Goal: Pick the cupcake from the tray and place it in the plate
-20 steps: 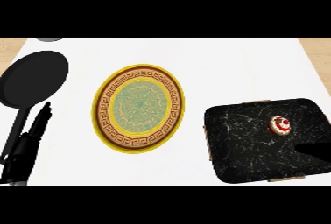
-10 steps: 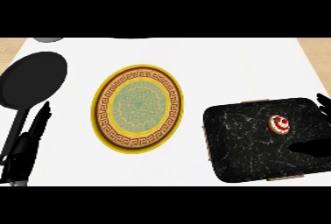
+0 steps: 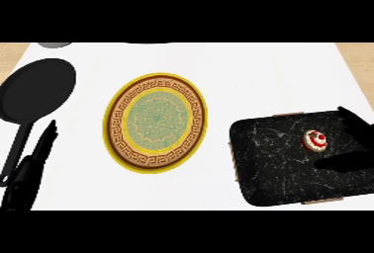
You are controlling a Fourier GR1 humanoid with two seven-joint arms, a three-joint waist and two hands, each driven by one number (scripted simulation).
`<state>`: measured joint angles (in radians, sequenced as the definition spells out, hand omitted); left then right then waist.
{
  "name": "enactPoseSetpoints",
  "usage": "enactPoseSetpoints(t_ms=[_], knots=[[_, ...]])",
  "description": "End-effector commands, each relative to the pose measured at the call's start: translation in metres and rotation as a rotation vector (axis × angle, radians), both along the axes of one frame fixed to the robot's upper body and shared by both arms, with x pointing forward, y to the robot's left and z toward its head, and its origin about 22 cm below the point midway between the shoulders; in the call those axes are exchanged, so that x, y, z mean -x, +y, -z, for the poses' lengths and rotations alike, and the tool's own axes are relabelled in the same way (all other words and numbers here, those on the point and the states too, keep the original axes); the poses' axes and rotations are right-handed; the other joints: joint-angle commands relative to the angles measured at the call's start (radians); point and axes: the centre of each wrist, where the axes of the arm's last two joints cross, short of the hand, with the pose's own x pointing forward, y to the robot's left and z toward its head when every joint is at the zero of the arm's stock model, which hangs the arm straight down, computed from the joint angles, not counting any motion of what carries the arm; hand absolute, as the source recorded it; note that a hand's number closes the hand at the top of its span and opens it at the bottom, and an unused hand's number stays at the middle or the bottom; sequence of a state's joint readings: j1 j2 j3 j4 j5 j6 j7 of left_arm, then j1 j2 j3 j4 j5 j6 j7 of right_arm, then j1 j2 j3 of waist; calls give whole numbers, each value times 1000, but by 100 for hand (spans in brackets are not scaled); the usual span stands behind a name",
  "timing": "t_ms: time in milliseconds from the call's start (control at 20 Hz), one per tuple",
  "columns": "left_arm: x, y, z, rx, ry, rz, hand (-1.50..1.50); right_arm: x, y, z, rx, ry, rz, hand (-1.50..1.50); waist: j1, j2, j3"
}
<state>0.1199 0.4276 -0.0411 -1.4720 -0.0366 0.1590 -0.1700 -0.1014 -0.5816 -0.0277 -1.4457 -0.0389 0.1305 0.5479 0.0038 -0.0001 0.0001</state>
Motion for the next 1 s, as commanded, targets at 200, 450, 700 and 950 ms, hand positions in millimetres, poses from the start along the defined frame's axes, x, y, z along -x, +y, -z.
enactPoseSetpoints(t_ms=[200,450,700,950], knots=[[-7,-6,12,-13,-5,-2,0,-6,14,34,-29,18,-7,-150,-1,0,0],[-16,-17,-10,-7,-20,-10,0,-7,6,55,-22,15,-11,-150,0,0,0],[-21,5,-16,-6,-3,-1,0,-19,12,35,-30,-76,-7,150,-2,0,0],[3,0,-15,7,10,11,0,-24,19,55,0,-87,-17,150,4,0,0]])
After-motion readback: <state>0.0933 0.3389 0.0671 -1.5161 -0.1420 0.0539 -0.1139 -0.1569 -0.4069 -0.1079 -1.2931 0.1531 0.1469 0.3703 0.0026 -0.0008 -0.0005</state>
